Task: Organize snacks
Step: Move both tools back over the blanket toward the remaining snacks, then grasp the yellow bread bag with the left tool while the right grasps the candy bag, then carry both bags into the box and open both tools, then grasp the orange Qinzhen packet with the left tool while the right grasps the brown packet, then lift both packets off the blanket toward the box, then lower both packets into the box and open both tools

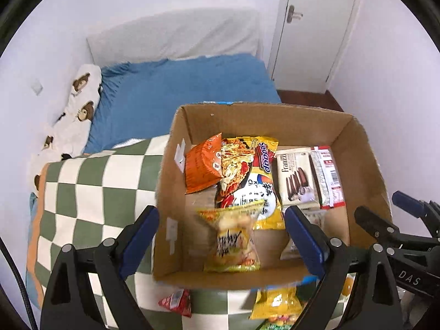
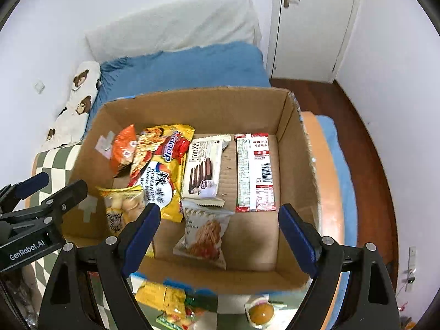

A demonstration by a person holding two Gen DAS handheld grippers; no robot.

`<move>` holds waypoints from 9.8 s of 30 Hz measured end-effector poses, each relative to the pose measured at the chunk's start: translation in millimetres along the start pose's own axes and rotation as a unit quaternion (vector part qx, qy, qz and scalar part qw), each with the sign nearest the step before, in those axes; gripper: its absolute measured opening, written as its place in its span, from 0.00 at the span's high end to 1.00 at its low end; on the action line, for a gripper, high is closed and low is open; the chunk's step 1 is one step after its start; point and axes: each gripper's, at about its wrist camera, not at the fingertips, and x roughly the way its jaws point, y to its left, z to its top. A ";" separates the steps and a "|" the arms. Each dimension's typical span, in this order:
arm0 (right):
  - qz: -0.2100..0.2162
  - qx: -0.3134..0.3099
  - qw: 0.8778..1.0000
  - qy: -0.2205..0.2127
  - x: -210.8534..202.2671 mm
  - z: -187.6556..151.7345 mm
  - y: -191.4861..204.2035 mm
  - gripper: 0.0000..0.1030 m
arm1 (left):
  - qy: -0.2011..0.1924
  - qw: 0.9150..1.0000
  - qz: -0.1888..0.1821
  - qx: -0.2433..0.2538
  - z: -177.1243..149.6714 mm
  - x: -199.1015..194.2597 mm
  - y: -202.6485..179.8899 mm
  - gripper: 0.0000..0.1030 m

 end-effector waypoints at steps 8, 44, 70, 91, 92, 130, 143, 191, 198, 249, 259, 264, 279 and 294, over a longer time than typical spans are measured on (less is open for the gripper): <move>0.008 -0.002 0.999 -0.042 -59.2 -29.3 6.3 0.13 | -0.046 0.999 -0.001 0.010 -26.7 -56.5 -4.2 0.10; 0.041 0.181 0.972 0.145 38.4 -154.1 -101.6 0.13 | 0.239 0.968 -0.077 0.020 -103.3 117.4 -85.7 0.10; 0.059 0.084 0.968 0.227 98.8 -183.1 43.2 0.34 | 0.239 0.969 -0.012 -0.063 -222.4 70.0 40.6 0.45; 0.120 0.069 0.985 0.101 -36.8 -134.8 11.6 0.49 | 0.126 0.985 -0.113 -0.040 -106.0 -32.8 -6.4 0.45; 0.122 0.072 0.986 0.091 -43.5 -124.3 3.4 0.49 | 0.121 0.985 -0.118 -0.039 -90.7 -34.4 -12.8 0.45; 0.034 0.018 0.978 0.203 79.2 -0.2 -48.8 0.16 | 0.250 0.966 -0.071 -0.018 6.2 103.8 -54.8 0.18; 0.008 0.017 0.994 0.108 29.5 -6.4 -41.5 0.16 | 0.118 0.992 -0.043 -0.003 8.2 28.6 -38.0 0.18; 0.043 0.314 0.930 0.187 -32.8 -324.0 -174.3 0.16 | 0.351 0.893 -0.142 0.244 -321.3 53.4 -206.7 0.18; 0.097 0.431 0.872 0.211 14.8 -350.1 -188.7 0.16 | 0.301 0.925 -0.105 0.208 -293.1 46.7 -187.0 0.43; 0.027 0.160 0.957 0.239 67.0 -278.6 -51.2 0.36 | 0.300 0.952 -0.061 -0.028 -239.4 90.8 -42.3 0.33; 0.027 0.017 0.970 0.243 53.4 -279.8 -33.9 0.38 | 0.288 0.950 -0.047 -0.109 -258.0 86.2 -8.6 0.35; 0.033 0.084 0.965 0.246 53.4 -278.8 -47.8 0.26 | 0.295 0.951 -0.040 -0.082 -258.3 91.7 -10.5 0.35; 0.048 0.083 0.975 0.201 13.5 -271.0 -54.9 0.42 | 0.212 0.975 -0.060 -0.005 -223.6 43.3 -23.7 0.57; 0.137 0.058 0.989 0.027 -85.6 -96.5 -13.8 0.42 | 0.072 0.990 -0.116 -0.023 -41.5 -42.5 -17.2 0.57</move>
